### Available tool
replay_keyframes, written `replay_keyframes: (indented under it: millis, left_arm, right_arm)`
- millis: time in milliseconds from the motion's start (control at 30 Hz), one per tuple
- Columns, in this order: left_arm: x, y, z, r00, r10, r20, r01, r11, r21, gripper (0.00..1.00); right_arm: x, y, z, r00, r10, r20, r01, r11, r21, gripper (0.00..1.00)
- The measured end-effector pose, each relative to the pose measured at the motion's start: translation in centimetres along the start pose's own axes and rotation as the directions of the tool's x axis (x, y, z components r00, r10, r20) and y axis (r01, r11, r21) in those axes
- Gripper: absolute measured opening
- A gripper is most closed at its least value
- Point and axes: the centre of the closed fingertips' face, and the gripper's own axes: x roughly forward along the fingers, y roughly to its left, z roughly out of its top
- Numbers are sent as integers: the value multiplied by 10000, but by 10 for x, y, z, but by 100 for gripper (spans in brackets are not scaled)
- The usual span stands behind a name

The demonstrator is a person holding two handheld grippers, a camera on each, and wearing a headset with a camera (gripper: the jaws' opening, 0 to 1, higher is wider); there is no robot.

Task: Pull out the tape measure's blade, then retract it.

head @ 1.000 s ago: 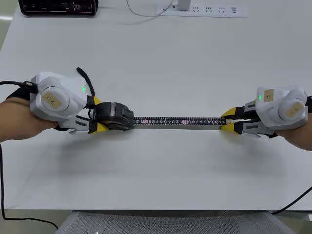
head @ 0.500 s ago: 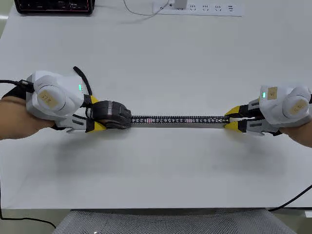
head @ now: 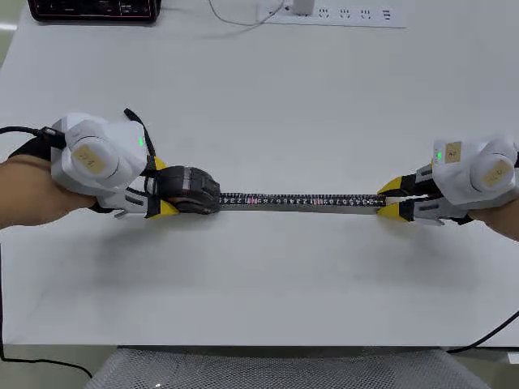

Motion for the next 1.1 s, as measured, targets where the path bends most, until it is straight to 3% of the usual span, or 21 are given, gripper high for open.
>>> replay_keyframes:
  millis: [167,633,733,867,1100]
  left_arm:
    - [0,0,1,10000,22,66,-19,9992,-389,28]
    - [-1,-1,1,10000,-38,16,38,9987,-510,29]
    - [-2,-6,5,9996,-172,223,191,9961,-864,33]
    - [1,-9,4,9998,-143,129,152,9972,-729,43]
    - [0,-8,4,9998,-170,125,178,9971,-738,42]
  right_arm:
    - [0,0,-1,9998,60,-174,-60,10000,-13,10]
    - [1,2,2,9994,302,-194,-299,9994,184,15]
    - [3,2,5,9994,339,-114,-333,9985,441,20]
    - [3,3,5,9993,377,-74,-372,9974,622,24]
    - [3,4,5,9993,369,-91,-362,9968,707,28]
